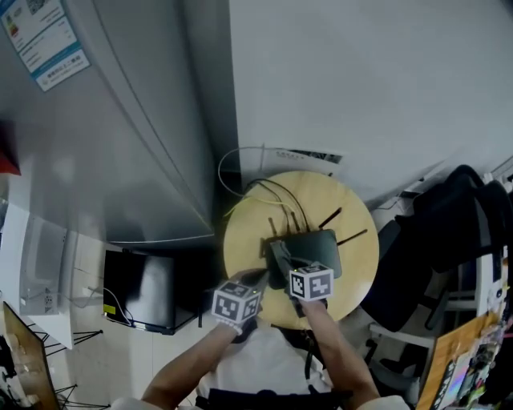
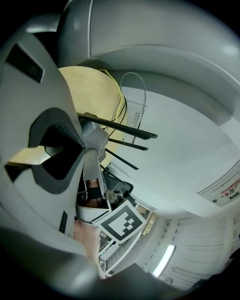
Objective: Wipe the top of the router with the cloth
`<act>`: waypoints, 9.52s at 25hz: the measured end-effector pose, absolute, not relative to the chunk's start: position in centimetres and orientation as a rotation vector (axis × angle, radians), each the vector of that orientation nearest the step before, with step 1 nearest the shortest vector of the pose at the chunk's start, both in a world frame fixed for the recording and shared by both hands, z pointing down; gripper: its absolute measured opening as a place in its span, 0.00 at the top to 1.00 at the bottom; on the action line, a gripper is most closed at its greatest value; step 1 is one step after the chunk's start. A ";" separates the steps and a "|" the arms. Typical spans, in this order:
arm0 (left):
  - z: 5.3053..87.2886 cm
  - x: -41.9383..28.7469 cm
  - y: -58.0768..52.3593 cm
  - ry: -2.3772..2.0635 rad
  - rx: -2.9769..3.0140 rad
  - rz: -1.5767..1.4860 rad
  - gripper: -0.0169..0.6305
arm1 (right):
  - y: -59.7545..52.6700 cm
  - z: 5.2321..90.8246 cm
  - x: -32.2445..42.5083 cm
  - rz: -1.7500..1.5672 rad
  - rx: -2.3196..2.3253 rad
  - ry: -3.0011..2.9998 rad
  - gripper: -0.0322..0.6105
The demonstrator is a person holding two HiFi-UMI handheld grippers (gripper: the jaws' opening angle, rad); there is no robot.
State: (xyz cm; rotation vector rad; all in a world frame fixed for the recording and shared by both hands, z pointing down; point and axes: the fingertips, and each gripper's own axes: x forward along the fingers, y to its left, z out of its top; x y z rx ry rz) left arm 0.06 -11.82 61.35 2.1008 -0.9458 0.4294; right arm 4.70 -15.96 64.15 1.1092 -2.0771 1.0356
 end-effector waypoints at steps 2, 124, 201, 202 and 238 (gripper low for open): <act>61.6 0.0 -12.1 -0.961 2.080 0.426 0.98 | -16.8 64.9 4.4 1.024 1.091 -2.062 0.89; 64.3 6.7 -11.9 -0.863 2.010 0.480 0.98 | -16.1 70.0 24.6 1.096 1.468 -1.680 0.89; 64.8 7.0 -10.7 -0.856 2.013 0.534 0.98 | -9.6 70.2 21.3 1.099 1.233 -1.782 0.89; 64.8 7.5 -10.9 -0.848 2.020 0.539 0.98 | -9.7 70.3 22.1 1.105 1.249 -1.774 0.89; 64.6 13.5 -13.6 -0.767 2.024 0.585 0.98 | -18.0 72.6 27.5 1.080 1.018 -1.878 0.89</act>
